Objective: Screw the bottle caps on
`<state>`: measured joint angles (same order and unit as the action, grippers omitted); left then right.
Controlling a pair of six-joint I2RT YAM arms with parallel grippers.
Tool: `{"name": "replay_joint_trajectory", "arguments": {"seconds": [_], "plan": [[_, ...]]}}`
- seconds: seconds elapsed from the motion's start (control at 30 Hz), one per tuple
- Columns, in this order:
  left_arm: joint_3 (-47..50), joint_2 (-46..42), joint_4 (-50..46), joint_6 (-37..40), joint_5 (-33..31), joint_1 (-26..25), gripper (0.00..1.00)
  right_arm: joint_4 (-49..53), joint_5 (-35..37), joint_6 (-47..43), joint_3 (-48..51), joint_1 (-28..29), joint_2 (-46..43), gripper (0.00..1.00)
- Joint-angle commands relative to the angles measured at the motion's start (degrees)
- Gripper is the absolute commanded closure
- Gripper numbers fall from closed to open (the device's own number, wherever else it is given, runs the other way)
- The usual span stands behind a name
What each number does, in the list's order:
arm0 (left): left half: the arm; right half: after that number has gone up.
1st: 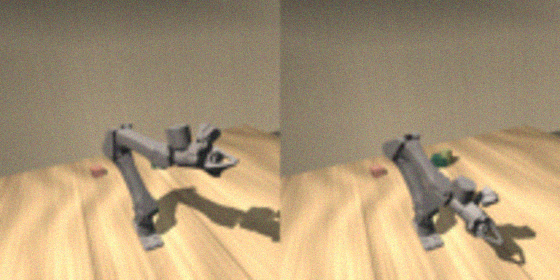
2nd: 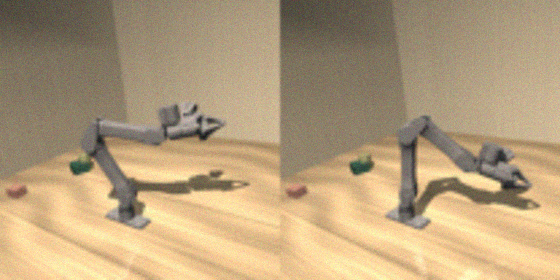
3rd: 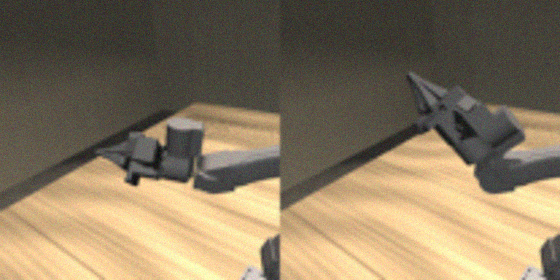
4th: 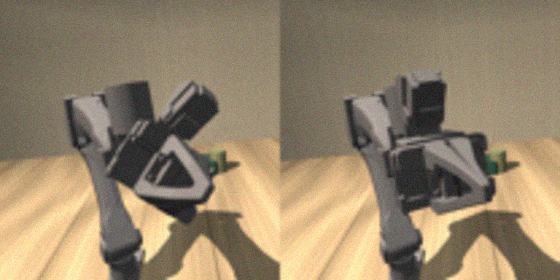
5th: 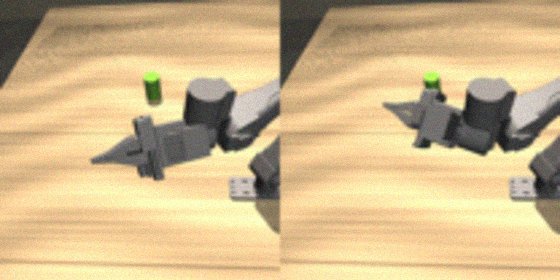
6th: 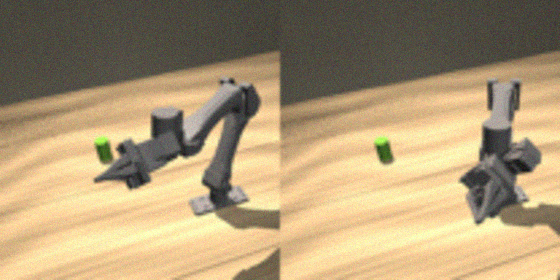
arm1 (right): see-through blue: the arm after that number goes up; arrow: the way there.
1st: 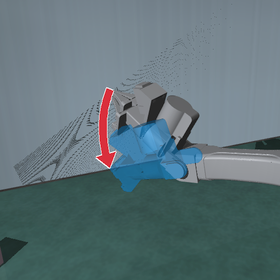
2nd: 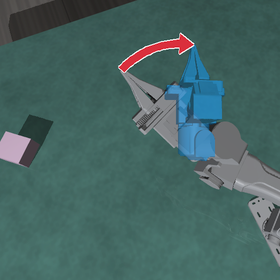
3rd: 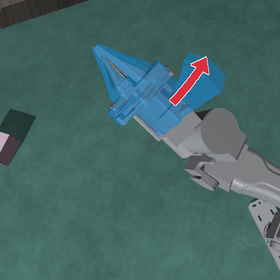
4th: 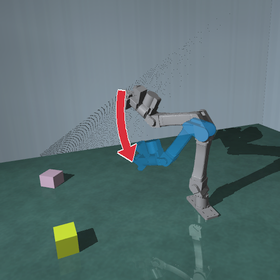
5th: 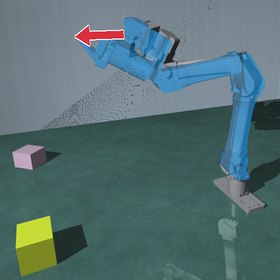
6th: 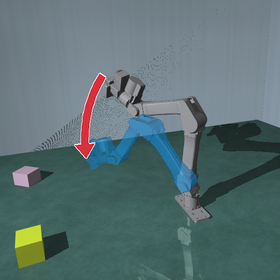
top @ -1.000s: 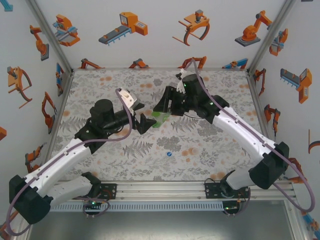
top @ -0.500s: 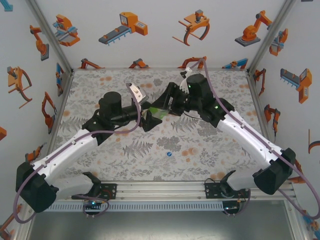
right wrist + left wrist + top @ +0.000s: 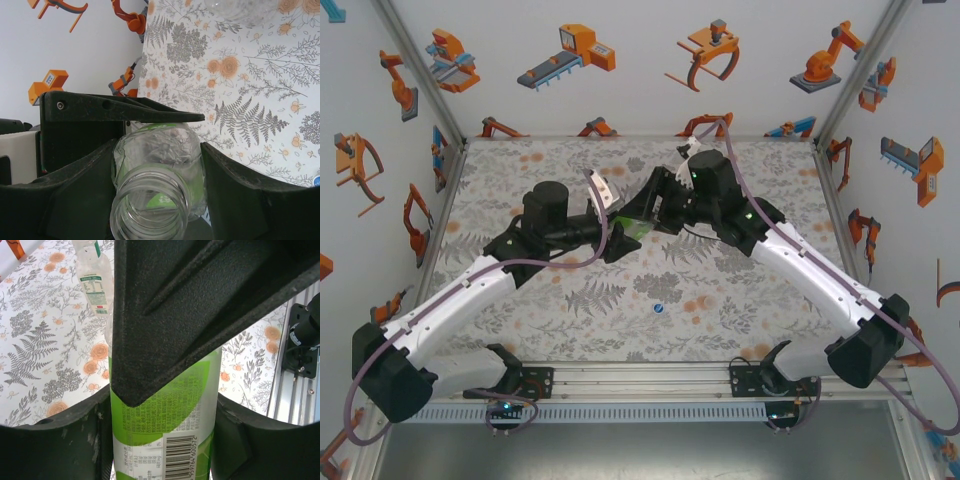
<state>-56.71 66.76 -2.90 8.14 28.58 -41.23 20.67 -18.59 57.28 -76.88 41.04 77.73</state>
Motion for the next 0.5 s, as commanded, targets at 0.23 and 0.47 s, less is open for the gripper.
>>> {"name": "replay_joint_trajectory", "arguments": {"seconds": [0.23,0.47], "plan": [[-1.0,0.1,-1.0,1.1,0.3,-0.1,0.60,1.9,2.4,-2.2,-3.0,0.7,-1.3,0.36],[1.0,-1.9,1.6,0.8,-2.1,-0.1,0.65,12.1,7.8,-10.4,-9.7,0.3,-2.2,0.25]]}}
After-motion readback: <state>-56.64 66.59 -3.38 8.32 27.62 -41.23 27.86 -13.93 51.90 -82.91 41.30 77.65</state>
